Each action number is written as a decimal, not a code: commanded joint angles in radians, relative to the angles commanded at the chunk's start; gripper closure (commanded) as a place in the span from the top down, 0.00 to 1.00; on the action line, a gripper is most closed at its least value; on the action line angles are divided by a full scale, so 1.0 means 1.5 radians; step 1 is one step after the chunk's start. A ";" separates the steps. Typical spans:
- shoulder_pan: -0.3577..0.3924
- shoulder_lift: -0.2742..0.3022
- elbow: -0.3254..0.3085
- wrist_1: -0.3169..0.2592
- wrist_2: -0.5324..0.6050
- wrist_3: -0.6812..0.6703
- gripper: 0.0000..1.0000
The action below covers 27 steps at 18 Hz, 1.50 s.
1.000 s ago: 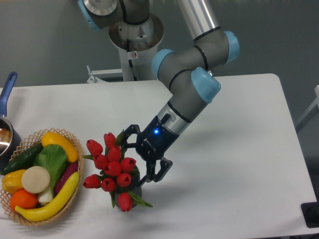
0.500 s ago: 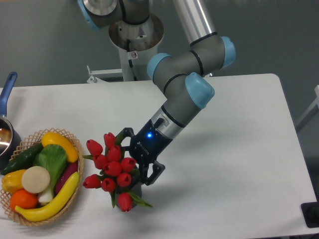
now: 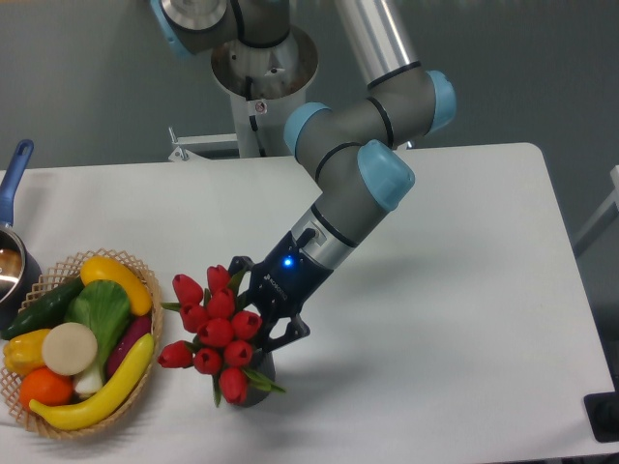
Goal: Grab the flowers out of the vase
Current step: 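Lift the gripped tulips upward out of the vase, then carry the tulip bunch up and away from the vase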
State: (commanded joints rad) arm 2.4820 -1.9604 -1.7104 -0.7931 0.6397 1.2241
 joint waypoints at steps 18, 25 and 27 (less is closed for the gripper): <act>0.026 0.070 0.051 -0.001 -0.066 -0.153 0.32; 0.028 0.096 0.075 -0.001 -0.072 -0.215 0.32; 0.034 0.100 0.094 -0.001 -0.085 -0.250 0.32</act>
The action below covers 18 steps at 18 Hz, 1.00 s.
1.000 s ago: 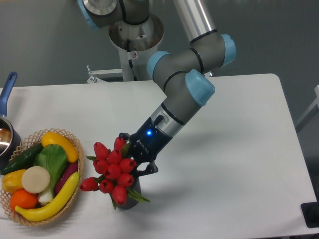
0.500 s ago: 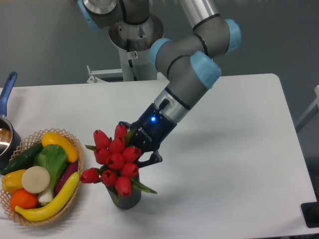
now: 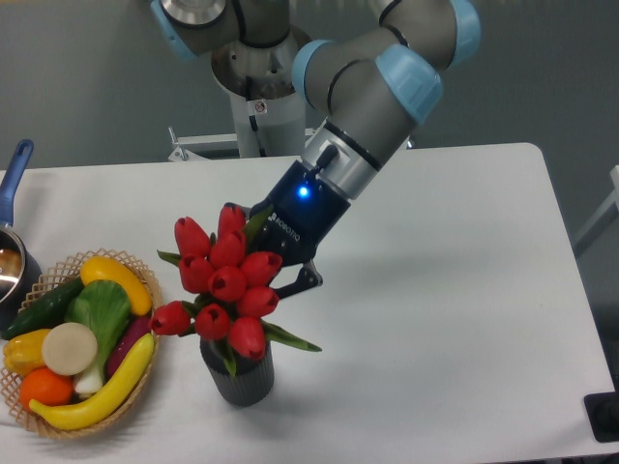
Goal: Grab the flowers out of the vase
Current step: 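Carry the tulip bunch up and away from the vase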
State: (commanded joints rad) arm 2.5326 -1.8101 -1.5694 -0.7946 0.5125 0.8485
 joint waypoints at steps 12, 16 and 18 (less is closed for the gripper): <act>0.100 0.015 0.045 0.000 -0.010 -0.076 0.32; 0.157 0.013 0.039 0.002 -0.008 -0.044 0.32; 0.178 0.013 0.030 0.001 -0.008 -0.013 0.32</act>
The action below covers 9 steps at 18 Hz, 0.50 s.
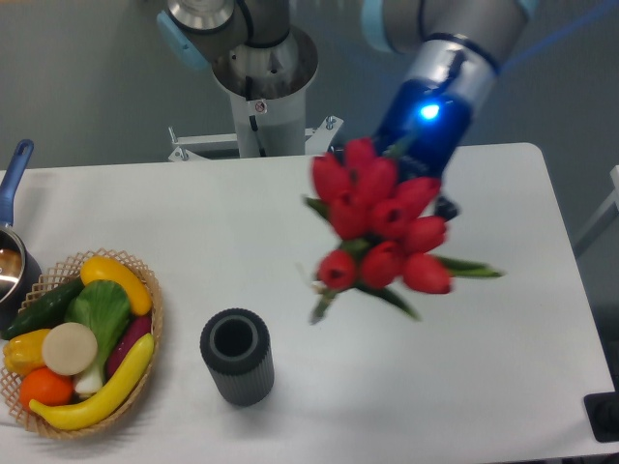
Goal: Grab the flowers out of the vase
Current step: 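Carry the tulip bunch up and away from the vase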
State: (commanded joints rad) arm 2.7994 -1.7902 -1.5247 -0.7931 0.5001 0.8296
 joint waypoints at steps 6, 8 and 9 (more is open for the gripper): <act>0.035 -0.007 -0.009 0.000 0.004 0.076 0.32; 0.037 -0.009 -0.008 0.001 0.006 0.078 0.32; 0.041 -0.011 -0.008 0.001 0.006 0.078 0.32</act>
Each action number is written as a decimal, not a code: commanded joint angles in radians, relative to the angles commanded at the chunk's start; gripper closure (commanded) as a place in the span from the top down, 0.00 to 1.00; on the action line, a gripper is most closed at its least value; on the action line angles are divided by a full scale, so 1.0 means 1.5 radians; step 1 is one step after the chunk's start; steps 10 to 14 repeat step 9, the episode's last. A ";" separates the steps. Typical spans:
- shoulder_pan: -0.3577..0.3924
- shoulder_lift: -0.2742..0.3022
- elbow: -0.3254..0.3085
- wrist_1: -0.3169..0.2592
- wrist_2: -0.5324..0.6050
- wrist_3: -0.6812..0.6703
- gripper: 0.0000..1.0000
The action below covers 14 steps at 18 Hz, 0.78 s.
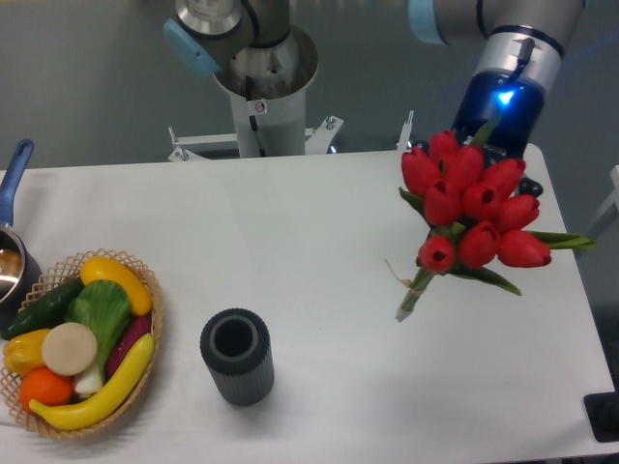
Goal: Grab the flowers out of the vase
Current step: 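Carry the tulip bunch up and away from the vase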
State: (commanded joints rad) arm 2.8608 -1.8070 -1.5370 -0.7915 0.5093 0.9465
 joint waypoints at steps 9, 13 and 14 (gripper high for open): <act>0.003 -0.002 0.000 0.000 0.000 -0.001 0.32; 0.003 -0.002 0.000 0.000 0.000 -0.001 0.32; 0.003 -0.002 0.000 0.000 0.000 -0.001 0.32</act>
